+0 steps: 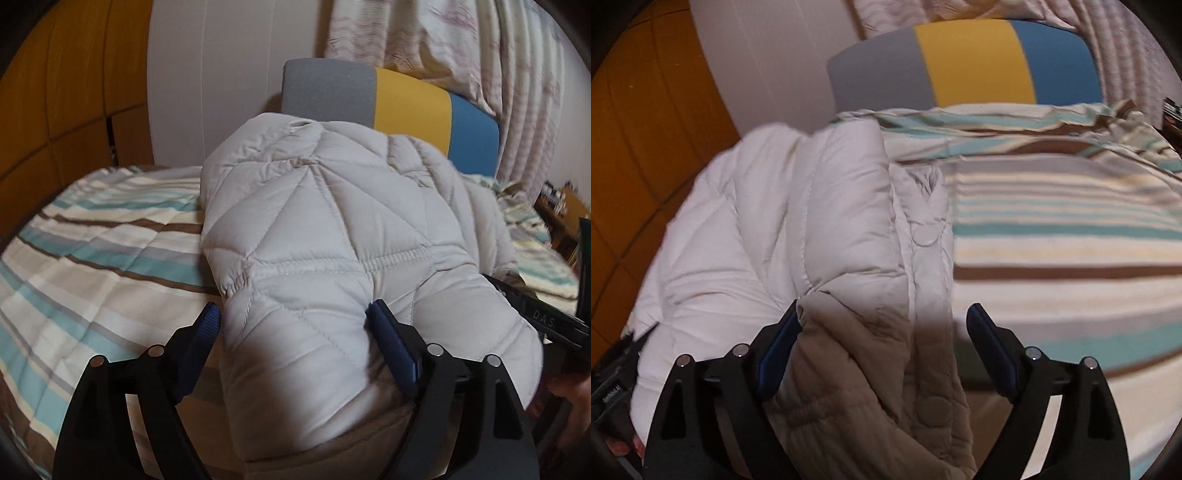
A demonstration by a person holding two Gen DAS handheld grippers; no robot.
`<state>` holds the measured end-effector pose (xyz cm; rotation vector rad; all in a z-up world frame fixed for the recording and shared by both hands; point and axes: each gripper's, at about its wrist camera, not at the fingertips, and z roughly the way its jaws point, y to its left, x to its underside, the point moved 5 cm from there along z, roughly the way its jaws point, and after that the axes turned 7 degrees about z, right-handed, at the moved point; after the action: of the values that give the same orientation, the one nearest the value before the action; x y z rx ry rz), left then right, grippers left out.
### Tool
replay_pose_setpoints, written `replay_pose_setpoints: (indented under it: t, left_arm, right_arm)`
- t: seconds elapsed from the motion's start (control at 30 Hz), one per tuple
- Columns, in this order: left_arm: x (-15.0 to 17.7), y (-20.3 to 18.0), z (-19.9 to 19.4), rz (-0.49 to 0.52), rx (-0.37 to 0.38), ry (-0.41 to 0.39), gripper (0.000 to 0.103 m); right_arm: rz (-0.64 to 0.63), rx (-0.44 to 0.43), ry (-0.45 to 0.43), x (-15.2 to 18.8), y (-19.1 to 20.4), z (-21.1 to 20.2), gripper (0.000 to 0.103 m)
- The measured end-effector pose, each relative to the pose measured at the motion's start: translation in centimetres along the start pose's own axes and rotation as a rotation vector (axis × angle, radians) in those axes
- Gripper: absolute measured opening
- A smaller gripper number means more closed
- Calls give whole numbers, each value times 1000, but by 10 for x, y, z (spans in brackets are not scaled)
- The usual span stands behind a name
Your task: Fold large clothes
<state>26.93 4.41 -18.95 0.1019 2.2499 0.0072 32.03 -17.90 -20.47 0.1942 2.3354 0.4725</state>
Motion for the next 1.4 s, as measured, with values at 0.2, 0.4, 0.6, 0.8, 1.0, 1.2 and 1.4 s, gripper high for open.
replay_pose_setpoints:
  t: [0.2, 0.4, 0.6, 0.8, 1.0, 1.2, 1.4]
  left_arm:
    - [3, 2, 18, 12, -24, 35, 84]
    - [-3, 2, -15, -64, -41, 22, 85]
    - [9, -15, -6, 53, -84, 31, 96]
    - [13, 3, 0, -90, -4, 133, 97]
    - [18, 3, -47, -138, -37, 104, 100]
    - [25, -5, -93, -13, -162, 65, 100]
    - [37, -23, -142, 94, -214, -1, 100]
  right_arm:
    - [-62, 87, -5, -7, 12, 21, 87]
    - [-110, 158, -58, 3, 36, -4, 92]
    - [-70, 187, -47, 22, 26, -14, 97]
    - [-63, 180, -17, 18, 24, -15, 99]
    - [-44, 163, -27, 23, 28, -58, 101]
    - [-64, 118, 6, 43, 36, -100, 101]
    - [-99, 107, 3, 63, 46, -136, 101]
